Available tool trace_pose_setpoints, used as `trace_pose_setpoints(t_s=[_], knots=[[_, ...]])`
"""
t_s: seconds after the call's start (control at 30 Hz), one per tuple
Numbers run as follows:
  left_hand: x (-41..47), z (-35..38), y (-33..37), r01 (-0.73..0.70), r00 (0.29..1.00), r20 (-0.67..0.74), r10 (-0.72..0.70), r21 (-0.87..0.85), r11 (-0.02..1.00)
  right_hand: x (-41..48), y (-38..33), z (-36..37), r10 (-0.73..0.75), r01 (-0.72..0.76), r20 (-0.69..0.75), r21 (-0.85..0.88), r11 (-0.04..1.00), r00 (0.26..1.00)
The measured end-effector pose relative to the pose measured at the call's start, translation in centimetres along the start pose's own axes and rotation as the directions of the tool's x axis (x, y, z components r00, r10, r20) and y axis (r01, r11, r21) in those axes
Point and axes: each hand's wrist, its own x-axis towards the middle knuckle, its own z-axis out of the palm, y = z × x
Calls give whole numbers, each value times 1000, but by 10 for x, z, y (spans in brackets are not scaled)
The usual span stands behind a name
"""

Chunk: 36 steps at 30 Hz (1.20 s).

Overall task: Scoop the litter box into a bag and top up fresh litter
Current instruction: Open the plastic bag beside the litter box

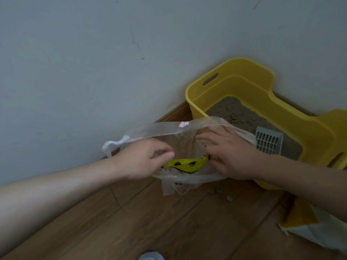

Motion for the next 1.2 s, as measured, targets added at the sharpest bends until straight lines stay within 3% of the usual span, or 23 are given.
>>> trace_pose_setpoints(t_s=[0.17,0.27,0.53,0.67,0.87,1.03,1.2], knots=[[28,-3,2,-29,999,-11,30,72,997,0,-7,7,-116,123,-93,81,989,989],[32,-4,-5,-102,995,-6,102,78,992,0,-7,6,-115,123,-56,168,978,992],[23,3,-7,-62,997,41,59,76,995,16,-4,0,58,-71,51,294,953,997],[20,-1,-2,-64,998,25,62,129,990,30,-9,2,159,-178,129,147,973,979],[12,-6,-10,6,1000,28,-11,172,985,30,-16,-3,189,-188,347,-39,981,919],[2,2,-20,52,997,49,-65,229,972,28,-20,11,237,-253,331,7,967,913],[-13,25,-50,151,979,121,-162,94,984,19,-24,33,299,-382,409,136,914,862]])
